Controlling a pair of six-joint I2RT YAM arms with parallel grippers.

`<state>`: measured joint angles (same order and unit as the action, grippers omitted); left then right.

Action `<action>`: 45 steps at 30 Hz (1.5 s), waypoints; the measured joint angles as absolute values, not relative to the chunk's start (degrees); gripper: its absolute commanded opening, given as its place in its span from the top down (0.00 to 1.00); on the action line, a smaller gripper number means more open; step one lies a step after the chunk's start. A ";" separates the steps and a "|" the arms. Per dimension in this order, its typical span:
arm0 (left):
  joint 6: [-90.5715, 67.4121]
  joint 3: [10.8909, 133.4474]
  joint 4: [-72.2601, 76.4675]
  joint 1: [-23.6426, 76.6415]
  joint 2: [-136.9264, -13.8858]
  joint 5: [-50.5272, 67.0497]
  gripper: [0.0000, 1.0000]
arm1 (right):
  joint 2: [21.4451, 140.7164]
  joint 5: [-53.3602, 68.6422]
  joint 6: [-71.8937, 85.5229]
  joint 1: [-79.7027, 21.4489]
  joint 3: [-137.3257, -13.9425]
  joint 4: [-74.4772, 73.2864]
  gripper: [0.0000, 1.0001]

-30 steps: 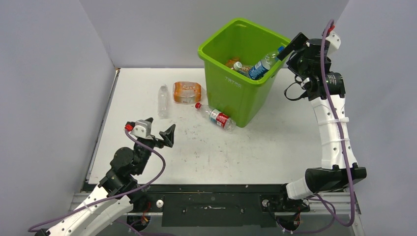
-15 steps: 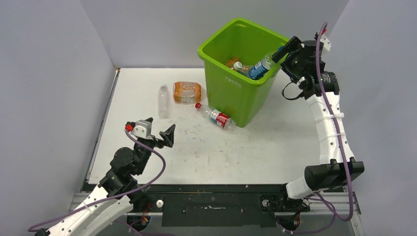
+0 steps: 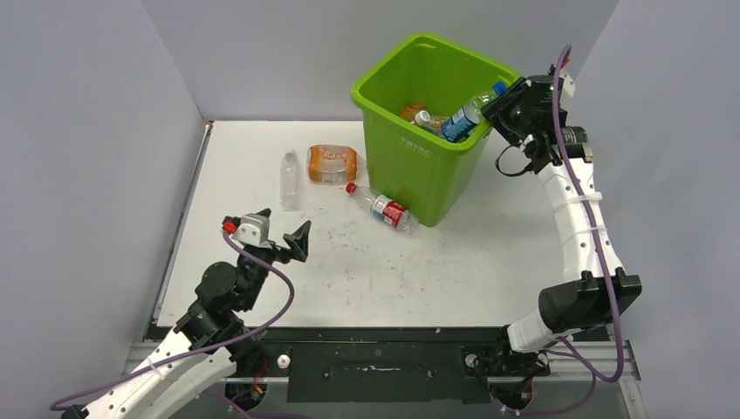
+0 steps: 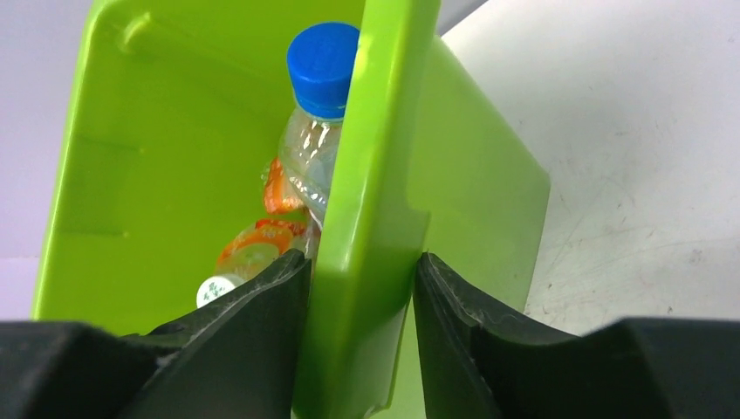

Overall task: Put the plastic bottles in the bin
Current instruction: Move the trash bin to the corner of the board.

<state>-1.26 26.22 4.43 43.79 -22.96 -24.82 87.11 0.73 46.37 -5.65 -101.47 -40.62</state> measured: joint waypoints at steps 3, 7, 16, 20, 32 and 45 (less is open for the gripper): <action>-1.23 26.22 4.43 43.79 -22.96 -24.88 0.04 | 87.11 0.49 46.98 -5.63 -101.47 -40.69 0.77; -1.23 26.22 4.40 43.81 -22.94 -24.88 0.04 | 87.11 -0.40 47.11 -5.65 -101.73 -41.01 0.83; -1.23 26.22 4.40 43.83 -22.94 -24.88 0.04 | 87.11 -4.67 46.98 -5.02 -104.57 -46.39 0.95; -1.23 26.22 4.43 43.94 -22.76 -24.95 0.04 | 86.87 -7.73 46.09 -4.27 -104.81 -47.24 0.95; -1.23 26.22 4.40 44.23 -22.57 -25.36 0.04 | 82.56 -18.83 43.97 -0.82 -102.39 -50.89 0.95; -1.23 26.22 4.38 44.56 -22.57 -25.76 0.04 | 79.26 -22.46 42.65 -0.67 -100.31 -48.73 0.21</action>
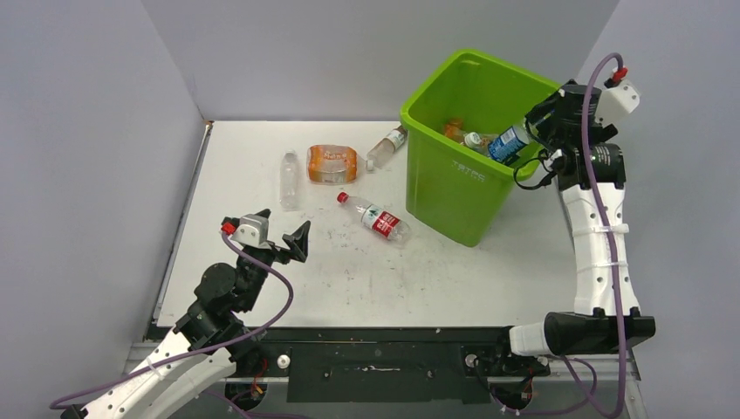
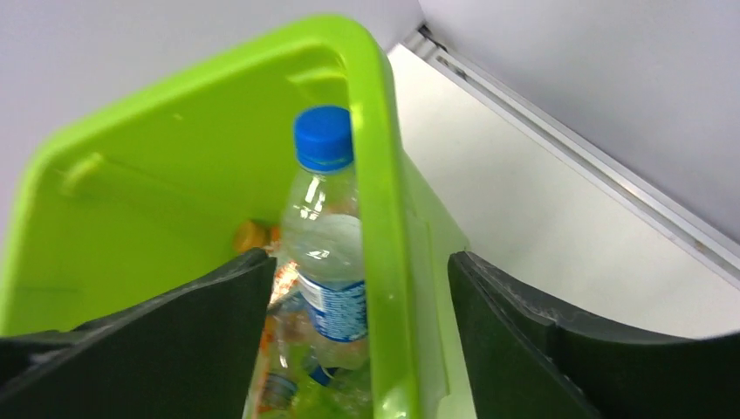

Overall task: Put the plastic bottles in the bin
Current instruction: Move the trash bin to the corner of the board, then pick up the plastic bottle from the corner of the board.

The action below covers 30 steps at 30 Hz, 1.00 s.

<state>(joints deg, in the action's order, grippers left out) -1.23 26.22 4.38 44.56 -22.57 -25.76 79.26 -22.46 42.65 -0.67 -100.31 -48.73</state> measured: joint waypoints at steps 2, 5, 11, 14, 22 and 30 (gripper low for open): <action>-1.23 26.22 4.38 44.56 -22.59 -25.76 0.04 | 78.37 -22.06 42.83 -0.67 -101.03 -47.31 0.13; -1.26 26.22 4.38 44.60 -22.81 -25.74 0.04 | 77.43 -21.43 42.98 -0.67 -104.03 -46.17 0.06; -1.23 26.22 4.23 44.80 -23.14 -25.76 0.04 | 76.88 -18.41 43.35 -1.67 -112.71 -46.41 0.00; -1.23 26.22 4.19 44.88 -23.20 -25.76 0.04 | 75.66 -14.85 43.40 -2.55 -115.61 -46.24 0.00; -1.02 26.26 3.97 44.91 -26.44 -26.50 0.04 | 63.55 11.97 45.58 -6.37 -103.79 -31.46 0.00; -5.04 36.16 0.34 42.24 -43.92 -23.20 0.04 | 49.01 35.81 46.70 -12.47 -76.47 -15.22 0.00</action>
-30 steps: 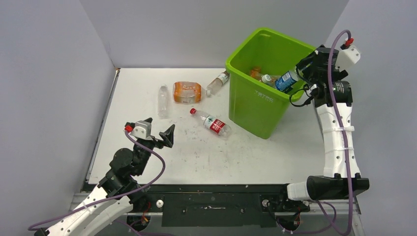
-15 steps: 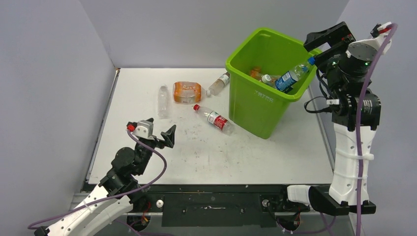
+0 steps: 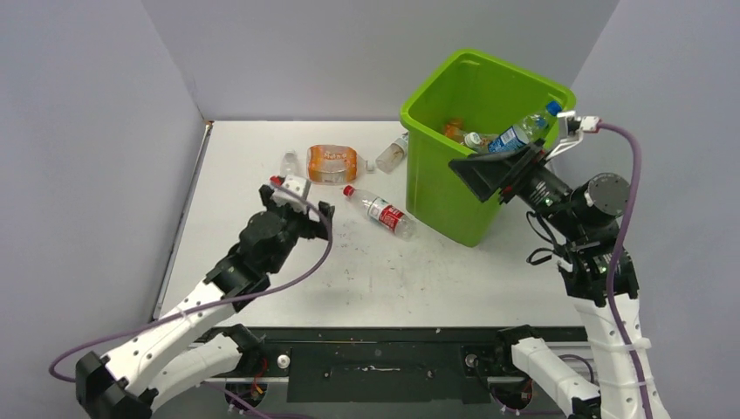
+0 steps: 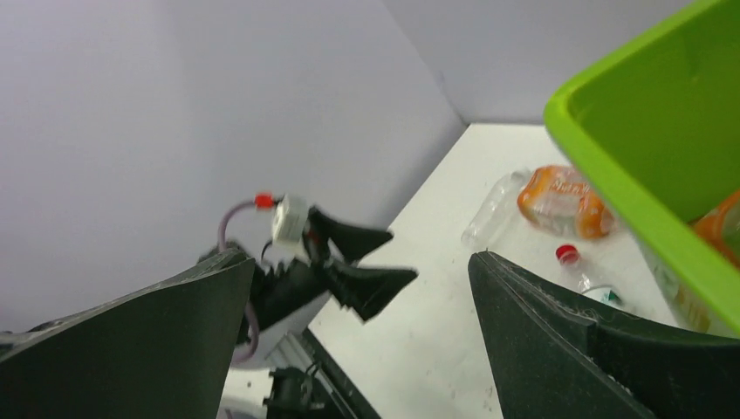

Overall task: Put the plastic bottles in the bin
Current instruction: Pick up the plastic bottle from the corner of the board.

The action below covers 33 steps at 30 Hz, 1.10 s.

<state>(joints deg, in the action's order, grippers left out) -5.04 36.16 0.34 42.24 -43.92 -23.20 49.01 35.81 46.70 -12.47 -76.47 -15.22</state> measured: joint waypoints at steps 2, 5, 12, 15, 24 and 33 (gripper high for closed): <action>-5.74 42.72 -0.36 40.66 -52.51 -20.40 0.04 | 46.41 38.00 45.74 -13.61 -71.90 -14.50 0.00; -5.26 54.57 -2.66 39.11 -66.17 -16.58 0.04 | 42.17 40.12 44.80 -14.92 -66.13 -13.67 0.00; -1.89 78.19 -8.01 32.49 -94.80 -3.66 0.03 | 32.53 41.06 44.25 -17.06 -58.54 -10.33 0.00; 0.56 85.01 -11.14 28.60 -103.55 1.91 0.03 | 29.17 41.01 45.17 -17.37 -55.35 -7.90 0.00; 8.43 98.70 -11.57 25.78 -118.87 11.97 0.03 | 22.57 40.73 46.81 -17.37 -50.19 -7.18 0.00; 14.48 104.77 -1.58 25.80 -130.10 17.91 0.00 | 22.22 38.96 43.62 -19.16 -50.39 -9.39 0.05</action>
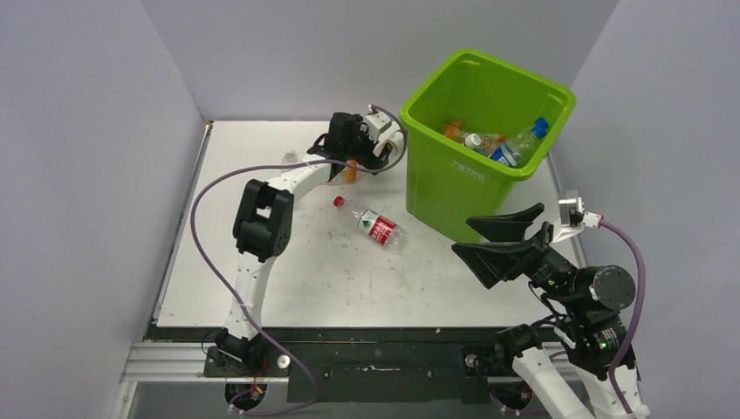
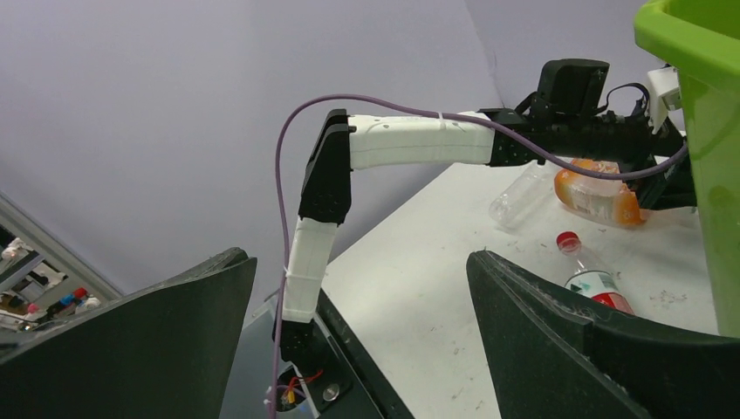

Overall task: Put the plastic bottles in the bin
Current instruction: Pick up the plastic bottle from the corner of the board.

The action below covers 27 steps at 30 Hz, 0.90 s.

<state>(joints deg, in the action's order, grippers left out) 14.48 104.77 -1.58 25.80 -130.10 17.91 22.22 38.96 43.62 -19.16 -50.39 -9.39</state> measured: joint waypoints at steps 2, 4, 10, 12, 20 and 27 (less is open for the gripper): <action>15.33 107.46 -0.73 25.78 -132.99 18.11 0.00 | 22.35 38.24 42.57 -19.42 -50.39 -10.44 0.05; 15.75 109.91 -0.51 25.78 -135.24 18.24 0.00 | 22.41 37.76 41.98 -19.57 -50.39 -11.05 0.05; 16.14 123.15 -2.50 25.80 -143.72 18.02 0.09 | 22.46 36.95 40.91 -19.59 -50.39 -11.68 0.05; 16.14 128.16 -4.21 25.89 -146.63 17.41 0.11 | 22.63 36.80 40.69 -19.59 -50.41 -11.81 0.05; 15.70 134.89 -8.73 26.57 -152.86 14.33 0.09 | 23.44 36.16 39.40 -20.32 -50.48 -13.37 0.05; 15.94 137.95 -15.42 26.89 -153.97 13.91 0.09 | 23.53 35.68 39.22 -20.36 -50.48 -13.37 0.06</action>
